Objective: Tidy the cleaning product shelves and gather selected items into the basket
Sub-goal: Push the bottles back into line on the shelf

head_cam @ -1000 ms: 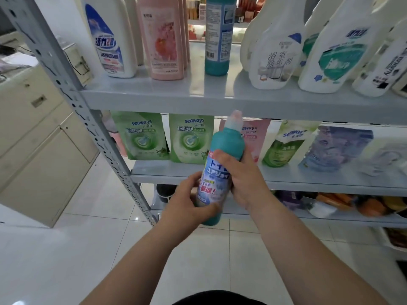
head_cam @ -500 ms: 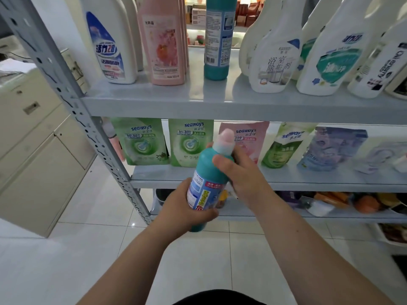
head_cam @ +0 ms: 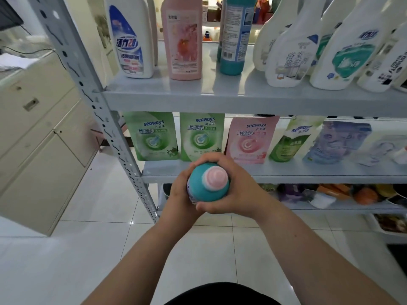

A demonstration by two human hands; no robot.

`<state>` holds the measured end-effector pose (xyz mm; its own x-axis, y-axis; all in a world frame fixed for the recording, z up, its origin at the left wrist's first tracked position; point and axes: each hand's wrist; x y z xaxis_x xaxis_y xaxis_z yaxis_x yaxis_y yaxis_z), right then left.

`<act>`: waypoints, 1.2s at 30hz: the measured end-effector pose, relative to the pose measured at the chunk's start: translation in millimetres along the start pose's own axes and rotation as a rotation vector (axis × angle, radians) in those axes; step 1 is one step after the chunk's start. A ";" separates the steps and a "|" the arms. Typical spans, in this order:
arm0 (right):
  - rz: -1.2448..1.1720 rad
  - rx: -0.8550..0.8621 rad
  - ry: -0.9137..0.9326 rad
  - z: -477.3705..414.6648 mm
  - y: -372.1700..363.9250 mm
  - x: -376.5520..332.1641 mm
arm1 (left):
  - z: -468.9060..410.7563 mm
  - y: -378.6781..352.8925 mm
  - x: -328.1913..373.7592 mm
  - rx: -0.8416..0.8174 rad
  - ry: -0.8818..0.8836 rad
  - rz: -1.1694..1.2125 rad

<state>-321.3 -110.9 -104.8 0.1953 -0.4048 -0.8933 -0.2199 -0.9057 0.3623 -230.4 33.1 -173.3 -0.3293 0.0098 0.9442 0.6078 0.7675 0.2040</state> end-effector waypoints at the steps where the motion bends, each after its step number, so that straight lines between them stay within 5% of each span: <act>1: -0.002 0.004 0.006 -0.2 -4.7 -1.8 | 2.1 4.0 -0.8 -0.004 0.006 0.001; 5: -0.285 0.076 -0.052 -5.1 -17.9 -11.8 | 10.0 31.5 -3.3 -0.217 0.226 0.106; 10: -0.851 0.199 -0.051 -16.7 -28.0 -24.2 | 25.0 60.6 6.2 -0.638 0.496 0.656; 14: -0.851 0.332 -0.132 -35.1 -35.3 -36.6 | 29.2 65.4 31.3 -0.508 0.595 0.820; 19: -0.627 0.355 -0.278 -35.5 -59.3 -27.1 | 16.2 70.2 58.3 -0.224 0.339 0.736; 24: -0.652 0.408 -0.284 -31.7 -54.1 -24.1 | -3.6 64.0 71.4 -0.164 0.262 0.770; 36: -0.414 0.473 -0.087 -57.4 73.5 -14.5 | -102.6 -27.6 104.7 -0.190 0.020 0.415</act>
<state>-285.4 -178.8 -50.0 0.2806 -0.0034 -0.9598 -0.5453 -0.8235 -0.1565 -207.5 -52.9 -53.6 -0.0169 0.2782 0.9604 0.8079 0.5697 -0.1508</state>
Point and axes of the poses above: each hand's wrist, its own z-axis away from the middle knuckle, its own y-axis out of the back of the hand, x = y × z, and after that the axes turned 3 degrees about z, right-handed
